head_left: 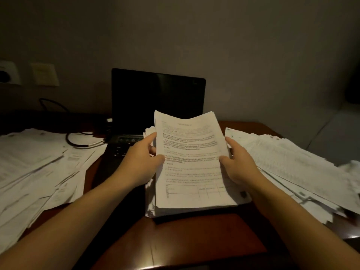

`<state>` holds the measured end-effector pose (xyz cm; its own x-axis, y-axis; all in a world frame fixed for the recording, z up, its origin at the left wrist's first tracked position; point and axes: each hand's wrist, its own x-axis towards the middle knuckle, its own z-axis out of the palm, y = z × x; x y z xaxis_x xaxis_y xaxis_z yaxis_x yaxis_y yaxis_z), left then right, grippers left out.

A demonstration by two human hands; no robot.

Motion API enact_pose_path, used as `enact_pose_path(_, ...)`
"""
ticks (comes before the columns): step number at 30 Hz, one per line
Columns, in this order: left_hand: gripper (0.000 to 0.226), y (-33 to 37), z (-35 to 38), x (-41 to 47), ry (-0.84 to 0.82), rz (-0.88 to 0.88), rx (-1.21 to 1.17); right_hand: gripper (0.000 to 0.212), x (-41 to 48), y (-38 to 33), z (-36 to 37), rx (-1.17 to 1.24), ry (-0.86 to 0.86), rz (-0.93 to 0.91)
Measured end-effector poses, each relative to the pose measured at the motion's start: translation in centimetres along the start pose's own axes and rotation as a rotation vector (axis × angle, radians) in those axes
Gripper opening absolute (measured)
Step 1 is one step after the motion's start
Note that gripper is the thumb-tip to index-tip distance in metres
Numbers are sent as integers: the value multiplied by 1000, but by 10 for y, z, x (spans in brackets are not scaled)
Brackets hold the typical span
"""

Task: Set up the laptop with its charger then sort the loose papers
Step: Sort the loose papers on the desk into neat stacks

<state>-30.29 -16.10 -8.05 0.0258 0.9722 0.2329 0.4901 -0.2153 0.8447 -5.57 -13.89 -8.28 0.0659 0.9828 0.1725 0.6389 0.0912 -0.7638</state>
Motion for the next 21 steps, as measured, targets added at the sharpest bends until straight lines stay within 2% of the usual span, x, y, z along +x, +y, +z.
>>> enact_pose_path(2, 62, -2, 3, 1, 17, 19, 104, 62, 4, 5, 4, -46, -3, -22)
enact_pose_path(4, 50, -9, 6, 1, 62, 17, 264, 50, 9, 8, 10, -150, -25, -66)
enact_pose_path(6, 38, -19, 8, 3, 84, -18, 415, 30, 13, 12, 16, -435, -27, -95)
enact_pose_path(8, 32, -28, 8, 4, 81, -16, 606, 32, 13, 18, 21, -675, -43, -111)
enact_pose_path(9, 31, -30, 7, 5, 78, -1, 710, 37, 13, 18, 22, -716, -62, -113)
enact_pose_path(11, 35, -32, 4, 7, 72, 27, 800, 45, 13, 16, 20, -744, -102, -124)
enact_pose_path(16, 54, -33, 0, -1, 7, -22, 729, 66, 9, -3, 23, -731, -161, -165)
enact_pose_path(21, 72, -41, -26, -11, -43, -112, 807, 63, -4, -41, 53, -561, -139, -353)
